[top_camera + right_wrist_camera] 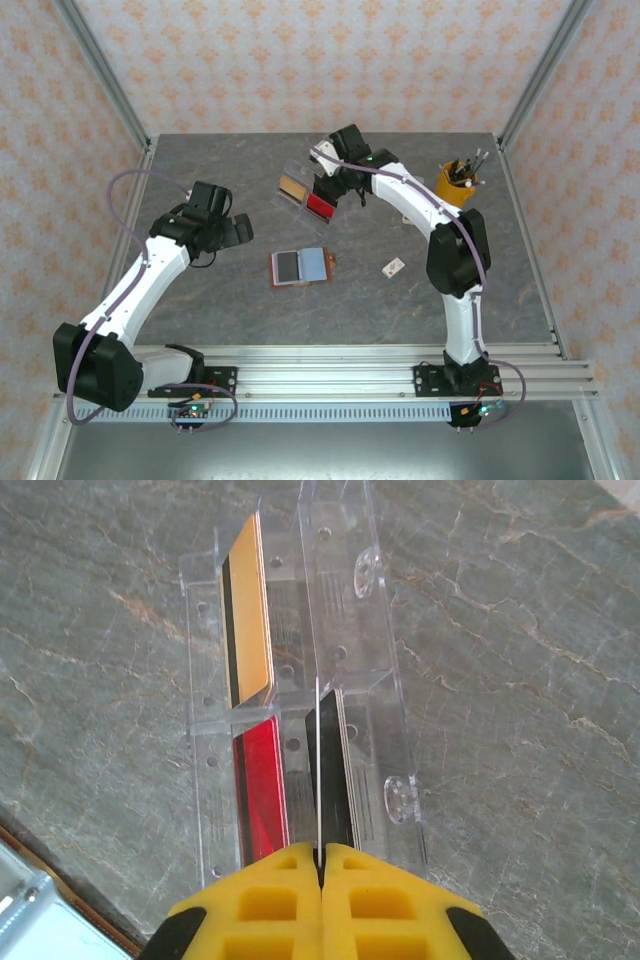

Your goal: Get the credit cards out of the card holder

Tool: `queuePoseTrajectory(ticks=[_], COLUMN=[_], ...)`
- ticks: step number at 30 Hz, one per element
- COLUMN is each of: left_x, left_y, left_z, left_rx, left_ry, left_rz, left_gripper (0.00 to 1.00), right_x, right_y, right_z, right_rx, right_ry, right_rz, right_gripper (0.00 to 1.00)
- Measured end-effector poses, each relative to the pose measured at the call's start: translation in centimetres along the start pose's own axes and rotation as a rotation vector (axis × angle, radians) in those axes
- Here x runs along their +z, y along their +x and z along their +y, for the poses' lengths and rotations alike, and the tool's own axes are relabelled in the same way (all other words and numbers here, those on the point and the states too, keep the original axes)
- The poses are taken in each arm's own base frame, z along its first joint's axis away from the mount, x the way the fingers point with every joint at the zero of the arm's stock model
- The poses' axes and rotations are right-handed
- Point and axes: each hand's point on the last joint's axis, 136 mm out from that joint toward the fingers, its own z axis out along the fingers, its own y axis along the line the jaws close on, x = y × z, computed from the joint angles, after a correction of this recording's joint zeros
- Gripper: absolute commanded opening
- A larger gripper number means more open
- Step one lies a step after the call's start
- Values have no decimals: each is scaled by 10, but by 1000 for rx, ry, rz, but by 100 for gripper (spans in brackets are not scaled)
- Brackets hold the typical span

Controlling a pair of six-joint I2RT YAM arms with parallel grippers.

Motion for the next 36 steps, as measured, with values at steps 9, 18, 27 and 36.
queuePoseTrajectory(ticks=[9, 18, 27, 36], left_x=[0, 0, 0, 0], left_y=[0, 0, 0, 1], left_z=[0, 0, -1, -2], left_rx=[7, 15, 16, 18], left_ry=[2, 3, 3, 9], left_rz=[2, 2, 2, 6], left_gripper=[100, 100, 100, 100], right_x=[12, 20, 26, 33], right_y=[7, 4, 6, 8], right_z=[-7, -8, -8, -9], right_rx=[-48, -56, -56, -53], right_ry=[29, 26, 26, 33], right_rz=[49, 54, 58, 61], right_gripper=[2, 6, 13, 21])
